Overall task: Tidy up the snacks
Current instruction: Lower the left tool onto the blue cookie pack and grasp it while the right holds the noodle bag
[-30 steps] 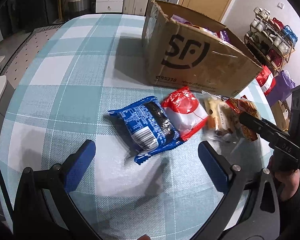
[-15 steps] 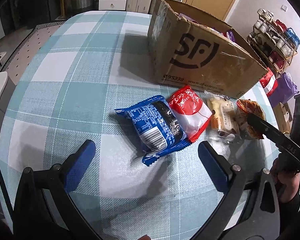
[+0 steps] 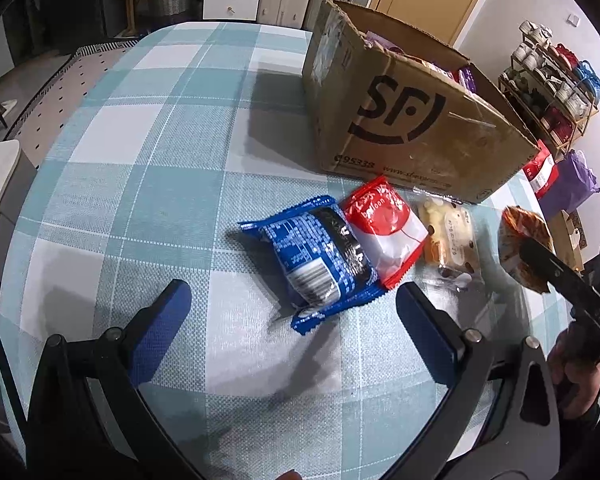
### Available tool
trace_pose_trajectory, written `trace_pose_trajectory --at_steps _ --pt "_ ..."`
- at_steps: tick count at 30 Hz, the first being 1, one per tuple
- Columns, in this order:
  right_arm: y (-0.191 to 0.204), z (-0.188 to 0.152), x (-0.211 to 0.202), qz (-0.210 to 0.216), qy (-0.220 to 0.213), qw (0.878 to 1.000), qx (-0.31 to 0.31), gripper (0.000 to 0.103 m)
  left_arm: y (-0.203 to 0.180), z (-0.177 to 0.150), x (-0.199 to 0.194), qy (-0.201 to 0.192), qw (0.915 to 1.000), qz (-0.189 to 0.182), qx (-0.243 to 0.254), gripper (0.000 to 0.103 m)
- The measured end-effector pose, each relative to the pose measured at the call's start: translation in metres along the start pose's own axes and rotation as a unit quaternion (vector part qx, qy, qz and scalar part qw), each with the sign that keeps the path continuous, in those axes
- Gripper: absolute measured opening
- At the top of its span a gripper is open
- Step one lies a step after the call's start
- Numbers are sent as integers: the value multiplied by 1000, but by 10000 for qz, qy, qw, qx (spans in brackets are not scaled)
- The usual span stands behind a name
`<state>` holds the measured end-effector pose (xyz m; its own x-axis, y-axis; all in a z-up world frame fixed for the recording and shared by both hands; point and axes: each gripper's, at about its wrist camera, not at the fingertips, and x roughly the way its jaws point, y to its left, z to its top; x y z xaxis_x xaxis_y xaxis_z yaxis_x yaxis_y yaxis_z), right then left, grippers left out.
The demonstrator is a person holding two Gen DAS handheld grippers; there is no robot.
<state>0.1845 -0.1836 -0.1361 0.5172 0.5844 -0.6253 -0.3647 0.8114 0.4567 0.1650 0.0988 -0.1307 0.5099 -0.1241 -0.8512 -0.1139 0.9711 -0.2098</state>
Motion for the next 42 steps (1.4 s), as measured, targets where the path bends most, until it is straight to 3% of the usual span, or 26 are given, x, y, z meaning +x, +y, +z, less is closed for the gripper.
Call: trace_pose_trajectory --at_steps 8,11,30,33,40,42 --pt "4 -5 -10 -5 -49 10000 11 63 2 11 8 36 9999 113 -36 102" --pt "3 -8 -11 -10 -31 10000 42 63 0 15 12 27 9991 425 -4 102" --pt "1 -12 -16 -41 -33 9999 129 63 -2 25 29 97 9990 429 -55 101" --pt "1 -12 -16 -42 -28 9999 127 63 3 23 29 131 9996 183 -171 95" --pt "2 -14 -18 -41 -45 9999 133 63 2 21 28 71 9999 98 -70 82" --pt "2 -15 -18 -36 -48 9999 135 63 -1 21 27 83 9999 123 3 71"
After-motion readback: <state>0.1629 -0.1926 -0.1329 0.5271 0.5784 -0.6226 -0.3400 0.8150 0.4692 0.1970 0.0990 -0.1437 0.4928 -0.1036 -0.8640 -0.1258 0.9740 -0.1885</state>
